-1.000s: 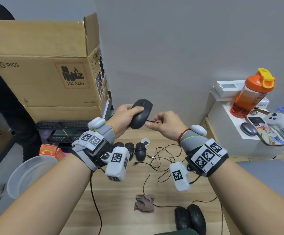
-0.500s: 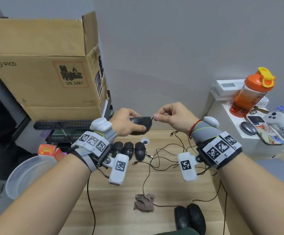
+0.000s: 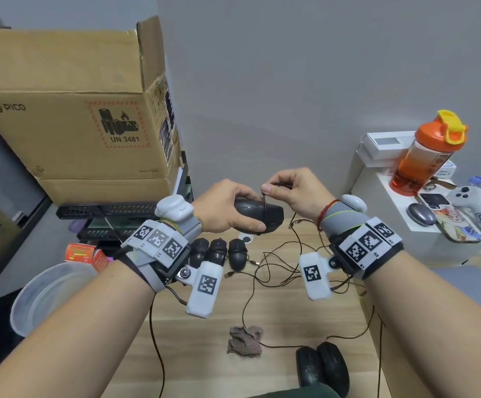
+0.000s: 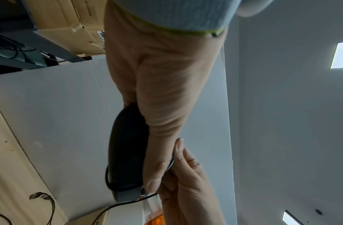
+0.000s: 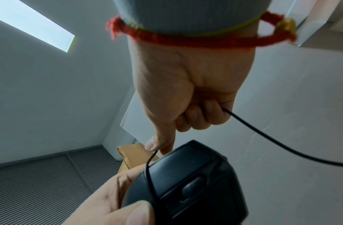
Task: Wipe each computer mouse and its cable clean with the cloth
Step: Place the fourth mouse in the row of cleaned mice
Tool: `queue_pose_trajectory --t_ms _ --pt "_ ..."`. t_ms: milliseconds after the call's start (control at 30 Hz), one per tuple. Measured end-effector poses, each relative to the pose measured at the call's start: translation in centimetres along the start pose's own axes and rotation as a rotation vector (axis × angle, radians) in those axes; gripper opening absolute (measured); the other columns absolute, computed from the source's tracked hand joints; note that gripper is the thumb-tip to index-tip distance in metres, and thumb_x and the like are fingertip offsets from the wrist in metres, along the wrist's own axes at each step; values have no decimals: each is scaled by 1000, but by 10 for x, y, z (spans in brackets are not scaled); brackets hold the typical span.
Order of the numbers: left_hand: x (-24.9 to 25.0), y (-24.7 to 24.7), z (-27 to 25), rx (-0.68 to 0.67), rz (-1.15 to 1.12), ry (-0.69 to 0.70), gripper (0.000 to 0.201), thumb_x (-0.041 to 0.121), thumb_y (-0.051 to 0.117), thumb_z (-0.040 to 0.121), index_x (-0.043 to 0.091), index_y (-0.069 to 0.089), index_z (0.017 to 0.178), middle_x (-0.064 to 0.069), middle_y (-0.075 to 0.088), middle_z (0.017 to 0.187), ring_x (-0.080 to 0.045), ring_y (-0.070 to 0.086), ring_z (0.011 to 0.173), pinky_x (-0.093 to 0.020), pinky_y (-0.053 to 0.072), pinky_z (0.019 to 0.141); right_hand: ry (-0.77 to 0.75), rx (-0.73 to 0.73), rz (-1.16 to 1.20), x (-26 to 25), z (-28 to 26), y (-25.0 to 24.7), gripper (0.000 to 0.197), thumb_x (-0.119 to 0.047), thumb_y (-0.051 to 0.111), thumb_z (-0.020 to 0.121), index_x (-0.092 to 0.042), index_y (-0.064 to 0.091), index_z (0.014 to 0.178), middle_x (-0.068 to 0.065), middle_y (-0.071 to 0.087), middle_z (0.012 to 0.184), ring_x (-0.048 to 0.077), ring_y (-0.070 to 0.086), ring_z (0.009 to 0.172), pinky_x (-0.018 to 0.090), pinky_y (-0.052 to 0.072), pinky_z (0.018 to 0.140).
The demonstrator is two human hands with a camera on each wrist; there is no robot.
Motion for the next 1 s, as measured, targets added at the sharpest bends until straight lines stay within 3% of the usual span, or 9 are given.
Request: queue_pose_trajectory --t_ms 200,300,433,567,700,767,833,1000 --pt "-1 6 -1 76 -53 -3 44 35 96 64 24 76 102 6 79 90 -11 75 87 -32 59 88 -16 45 21 1 -2 -2 16 -30 73 87 -23 69 73 -10 61 65 6 52 65 27 45 70" --pt "2 6 -1 131 -81 -9 47 40 97 61 25 76 101 7 78 89 -8 74 86 -28 58 87 -18 73 39 0 -1 -4 17 -29 73 87 -23 68 71 -16 60 59 2 52 61 23 44 67" --pt "4 4 -2 193 -16 -7 42 33 95 64 28 76 101 8 77 89 -6 72 85 -25 58 84 -20 105 68 0 -2 -7 19 -30 74 86 -20 68 71 -17 58 57 2 49 59 21 42 65" --pt "-4 -5 -2 273 42 -34 41 27 92 68 29 75 105 10 75 93 -5 69 90 -21 56 83 34 97 93 7 -7 -12 28 -34 73 87 -9 70 73 -15 45 46 4 37 49 20 32 56" --pt "-23 -7 -3 328 86 -110 43 28 91 67 30 75 107 12 73 94 -5 67 91 -19 54 82 183 -20 -4 33 -15 -3 33 -44 71 84 -16 72 69 -8 47 50 12 43 55 28 38 61" --pt "-40 7 -4 284 124 -177 41 29 91 67 29 75 105 14 72 90 -7 67 89 -21 54 81 267 -48 -74 52 -20 15 26 -41 73 84 -18 70 73 -13 56 56 11 50 62 27 41 67" --pt "-56 19 -5 267 154 -243 40 30 90 67 28 75 104 12 71 88 -9 68 86 -21 54 76 289 -4 -139 57 -24 28 20 -37 75 82 -20 65 78 -10 59 66 9 53 64 25 41 66" --pt "-109 51 -18 297 137 -436 55 25 91 65 27 60 110 -2 64 107 -17 60 85 -17 46 58 327 -119 -103 74 -46 85 22 -31 76 81 -19 58 85 -6 55 62 15 53 55 29 44 60"
Point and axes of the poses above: each hand's wrist, its own z-axis towards the middle knuckle, its own y-axis out of the palm, x = y × z, the point moved 3 cm from there along z, towards the middle knuckle
